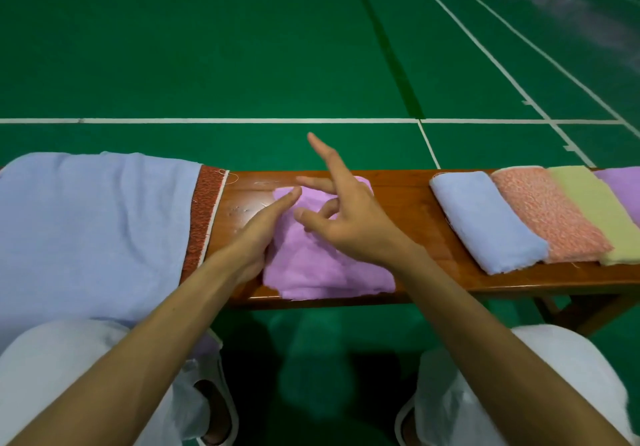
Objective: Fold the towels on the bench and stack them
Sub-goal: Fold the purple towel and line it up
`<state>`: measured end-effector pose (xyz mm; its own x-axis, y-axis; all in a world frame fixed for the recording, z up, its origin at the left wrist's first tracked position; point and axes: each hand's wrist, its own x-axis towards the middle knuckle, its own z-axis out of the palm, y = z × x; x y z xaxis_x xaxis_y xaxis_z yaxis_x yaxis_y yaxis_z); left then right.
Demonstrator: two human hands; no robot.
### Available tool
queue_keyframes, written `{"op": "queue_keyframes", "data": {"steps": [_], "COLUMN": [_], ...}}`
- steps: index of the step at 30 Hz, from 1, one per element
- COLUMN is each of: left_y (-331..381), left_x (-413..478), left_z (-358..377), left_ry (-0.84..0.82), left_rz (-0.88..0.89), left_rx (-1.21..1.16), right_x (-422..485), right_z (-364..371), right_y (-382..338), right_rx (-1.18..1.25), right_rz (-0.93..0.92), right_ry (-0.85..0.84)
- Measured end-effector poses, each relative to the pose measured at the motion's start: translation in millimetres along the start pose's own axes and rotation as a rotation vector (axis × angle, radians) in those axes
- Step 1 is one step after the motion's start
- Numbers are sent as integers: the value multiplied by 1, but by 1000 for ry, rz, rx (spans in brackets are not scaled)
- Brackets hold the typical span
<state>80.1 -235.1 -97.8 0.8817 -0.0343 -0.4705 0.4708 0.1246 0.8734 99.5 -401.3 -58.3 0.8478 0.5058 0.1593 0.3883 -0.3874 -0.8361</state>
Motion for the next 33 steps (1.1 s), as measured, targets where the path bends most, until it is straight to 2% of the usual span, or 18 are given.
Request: {"op": "queue_keyframes", "data": {"steps": [2,5,7,9,12,14,17,19,20,22,23,25,27,29,31,33], "left_y": [-1,-3,-1,-1,-2,-3,-2,-3,-5,-13,-15,-17,-23,-36,-51,-57], "left_x": [-1,-1,-1,-1,-4,-6,-12,-15,-16,-13,-14,-17,-22,-23,-19,-14], "left_z": [2,2,2,0,-3,-7,-17,-24,-29,-36,-35,-27,-16,-9,-9,-12], "left_ry": [79,143,134,115,97,109,158,280,392,596,617,472,228,52,-16,-18], "left_rz": [4,-17,-18,-16,7,34,87,170,238,432,548,730,765,748,704,701], "left_rx": [62,96,75,83,126,198,462,715,877,1107,1128,1126,1206,1366,1492,1521], "right_x": [-4,-12,-20,-23,-20,-18,-20,-22,-24,-29,-32,-38,-44,-50,-54,-53], "right_z": [-4,-25,-36,-37,-27,-23,-26,-28,-28,-30,-31,-31,-25,-15,-6,-5], "right_y": [8,31,43,49,54,58,61,61,59,55,52,49,50,61,73,82], "right_rx": [-2,-269,-380,-379,-349,-301,-217,-222,-255,-347,-383,-425,-491,-594,-672,-707], "right_rz": [90,390,579,657,644,607,598,584,553,423,312,84,-34,-91,-88,-55], "right_ry": [121,346,356,283,210,225,244,253,272,321,318,212,39,-96,-182,-209]}}
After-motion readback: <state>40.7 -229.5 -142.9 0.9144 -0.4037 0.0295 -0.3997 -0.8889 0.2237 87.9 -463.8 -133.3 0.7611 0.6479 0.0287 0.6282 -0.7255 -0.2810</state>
